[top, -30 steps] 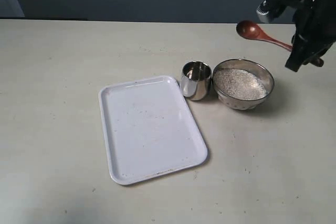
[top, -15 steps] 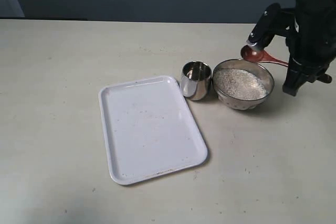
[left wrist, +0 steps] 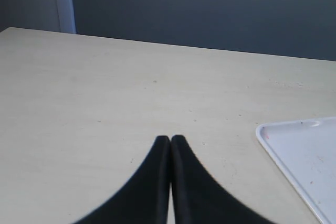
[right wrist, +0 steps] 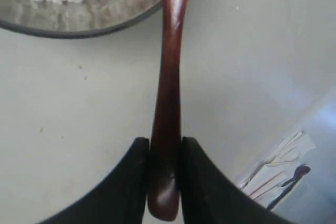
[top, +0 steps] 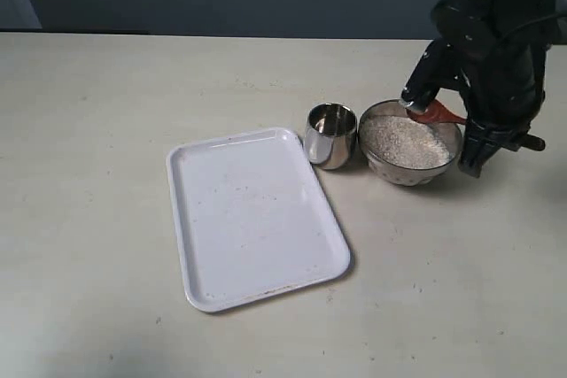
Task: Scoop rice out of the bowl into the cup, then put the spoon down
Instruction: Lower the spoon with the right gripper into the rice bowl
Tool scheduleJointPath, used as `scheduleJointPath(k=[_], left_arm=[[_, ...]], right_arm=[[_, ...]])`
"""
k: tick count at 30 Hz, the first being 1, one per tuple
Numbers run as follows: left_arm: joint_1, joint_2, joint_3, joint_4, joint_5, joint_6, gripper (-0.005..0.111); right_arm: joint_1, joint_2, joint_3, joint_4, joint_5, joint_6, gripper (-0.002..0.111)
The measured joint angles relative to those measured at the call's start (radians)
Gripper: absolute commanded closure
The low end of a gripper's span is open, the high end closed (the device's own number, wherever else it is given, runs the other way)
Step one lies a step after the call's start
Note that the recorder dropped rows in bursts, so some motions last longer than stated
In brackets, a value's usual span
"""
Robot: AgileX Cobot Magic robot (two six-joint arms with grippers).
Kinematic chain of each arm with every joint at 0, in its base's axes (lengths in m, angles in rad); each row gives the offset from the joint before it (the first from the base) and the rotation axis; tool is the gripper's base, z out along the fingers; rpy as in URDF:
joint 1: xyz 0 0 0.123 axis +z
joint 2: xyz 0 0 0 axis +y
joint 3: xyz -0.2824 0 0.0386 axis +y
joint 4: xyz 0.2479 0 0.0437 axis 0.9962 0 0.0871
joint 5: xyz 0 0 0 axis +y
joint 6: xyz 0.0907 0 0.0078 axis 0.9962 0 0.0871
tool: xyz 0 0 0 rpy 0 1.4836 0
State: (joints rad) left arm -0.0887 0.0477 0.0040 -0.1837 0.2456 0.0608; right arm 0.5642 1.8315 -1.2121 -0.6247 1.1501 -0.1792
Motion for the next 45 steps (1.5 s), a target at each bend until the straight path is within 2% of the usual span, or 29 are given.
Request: scheduleJointPath(k=[8,18,37,45], left_arm=[[0.000,0.000,0.000,0.000,0.000,0.000,0.106],[0.000,0.000,0.000,0.000,0.000,0.000,0.106],[0.000,0.000,0.000,0.000,0.000,0.000,0.106],[0.000,0.000,0.000,0.000,0.000,0.000,0.106]], right_arm=[[0.095,0.067,0.000,-0.101,0.027,0.041,0.109],[0.119,0.115,0.000,-0.139,0.037,0.061,0.109],[0.127,0.115,0.000,-0.015,0.024,0.011,0.109],[0.127,0.115,-0.058,0.068,0.060,0.011,0.109]])
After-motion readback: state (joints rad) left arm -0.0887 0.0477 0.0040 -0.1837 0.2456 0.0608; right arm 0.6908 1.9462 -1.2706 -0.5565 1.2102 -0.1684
